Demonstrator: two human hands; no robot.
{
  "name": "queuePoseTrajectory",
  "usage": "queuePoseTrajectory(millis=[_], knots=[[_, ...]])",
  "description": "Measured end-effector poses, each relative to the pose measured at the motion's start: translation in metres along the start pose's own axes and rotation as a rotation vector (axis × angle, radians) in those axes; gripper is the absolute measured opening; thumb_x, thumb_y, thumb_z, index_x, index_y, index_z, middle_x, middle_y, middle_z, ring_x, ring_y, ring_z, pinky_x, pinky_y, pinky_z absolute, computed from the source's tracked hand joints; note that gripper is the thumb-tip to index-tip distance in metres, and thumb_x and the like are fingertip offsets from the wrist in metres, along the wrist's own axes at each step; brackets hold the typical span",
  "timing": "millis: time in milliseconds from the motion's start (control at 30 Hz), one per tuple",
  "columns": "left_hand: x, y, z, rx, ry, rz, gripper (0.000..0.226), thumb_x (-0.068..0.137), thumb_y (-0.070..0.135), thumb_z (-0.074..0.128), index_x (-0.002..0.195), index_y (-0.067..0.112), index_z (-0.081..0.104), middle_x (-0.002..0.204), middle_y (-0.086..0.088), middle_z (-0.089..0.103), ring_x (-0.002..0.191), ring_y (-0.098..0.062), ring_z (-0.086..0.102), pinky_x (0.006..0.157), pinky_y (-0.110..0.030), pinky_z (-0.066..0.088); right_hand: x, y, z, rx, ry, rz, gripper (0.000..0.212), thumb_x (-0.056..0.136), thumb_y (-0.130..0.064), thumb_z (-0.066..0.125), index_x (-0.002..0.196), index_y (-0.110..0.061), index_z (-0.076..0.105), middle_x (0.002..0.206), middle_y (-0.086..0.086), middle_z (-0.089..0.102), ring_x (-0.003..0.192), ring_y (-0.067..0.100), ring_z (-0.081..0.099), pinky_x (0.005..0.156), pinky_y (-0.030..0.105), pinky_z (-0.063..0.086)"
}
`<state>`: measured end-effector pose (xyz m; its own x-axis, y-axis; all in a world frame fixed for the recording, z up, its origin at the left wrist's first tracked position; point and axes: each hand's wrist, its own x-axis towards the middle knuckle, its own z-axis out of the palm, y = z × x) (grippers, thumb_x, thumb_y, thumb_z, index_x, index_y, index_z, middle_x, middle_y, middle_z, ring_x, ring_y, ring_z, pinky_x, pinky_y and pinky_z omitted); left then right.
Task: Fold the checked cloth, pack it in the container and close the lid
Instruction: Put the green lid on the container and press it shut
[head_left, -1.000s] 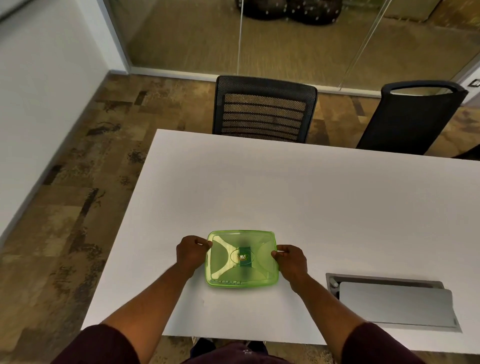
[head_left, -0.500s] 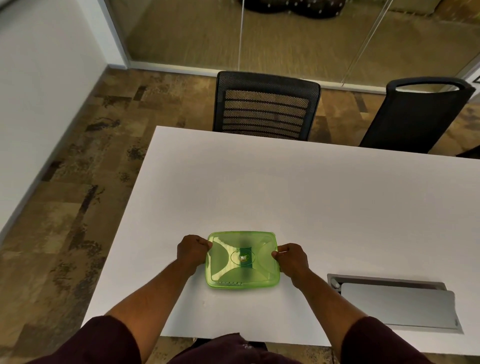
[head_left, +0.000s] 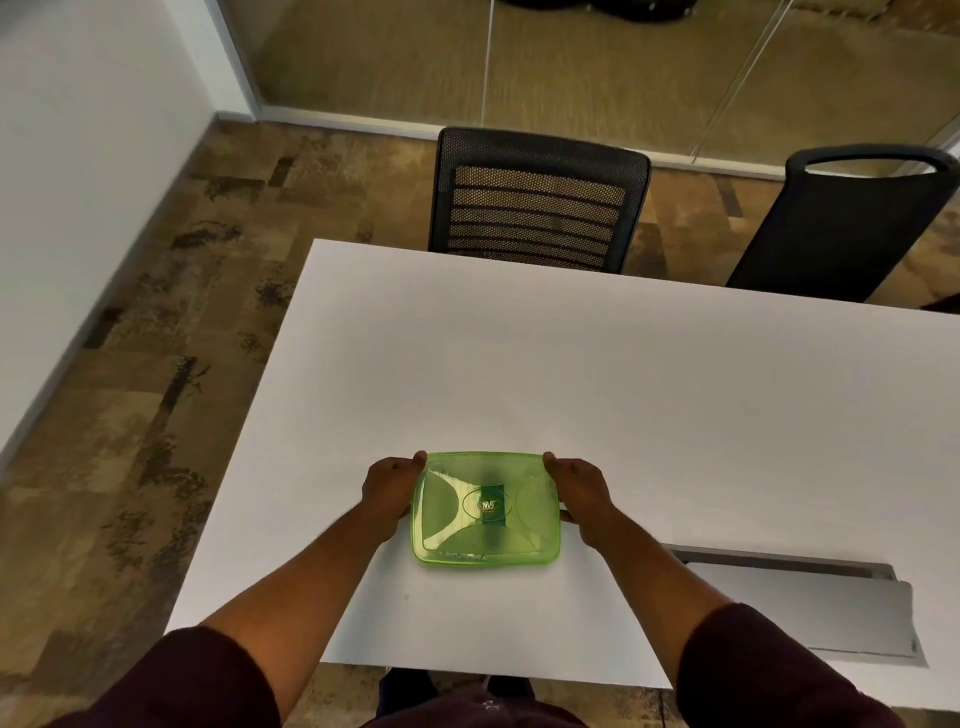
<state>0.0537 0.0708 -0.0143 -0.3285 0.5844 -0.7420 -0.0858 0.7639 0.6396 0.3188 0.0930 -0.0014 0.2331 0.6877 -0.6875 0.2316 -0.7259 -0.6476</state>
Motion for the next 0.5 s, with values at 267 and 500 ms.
queuePoseTrajectory(millis=[267, 500], knots=[[0.016, 0.000, 0.005, -0.055, 0.014, -0.042, 0.032, 0.088, 0.032, 0.078, 0.069, 0.015, 0.058, 0.082, -0.015, 0.058, 0.078, -0.027, 0.051, 0.074, -0.037, 0.044, 0.014, 0.002, 0.006, -0.108, 0.068, -0.063, 0.029, 0.092, -0.046, 0.068, 0.095, -0.017, 0.062, 0.095, 0.009, 0.068, 0.079, 0.026, 0.062, 0.074, 0.043, 0.059], [0.016, 0.001, 0.006, -0.025, 0.059, -0.021, 0.027, 0.088, 0.029, 0.078, 0.073, 0.011, 0.066, 0.087, -0.015, 0.067, 0.083, -0.031, 0.059, 0.089, -0.042, 0.054, 0.019, 0.007, 0.013, -0.118, 0.119, -0.084, 0.025, 0.093, -0.043, 0.067, 0.091, -0.019, 0.062, 0.097, 0.006, 0.068, 0.081, 0.026, 0.060, 0.076, 0.035, 0.049]])
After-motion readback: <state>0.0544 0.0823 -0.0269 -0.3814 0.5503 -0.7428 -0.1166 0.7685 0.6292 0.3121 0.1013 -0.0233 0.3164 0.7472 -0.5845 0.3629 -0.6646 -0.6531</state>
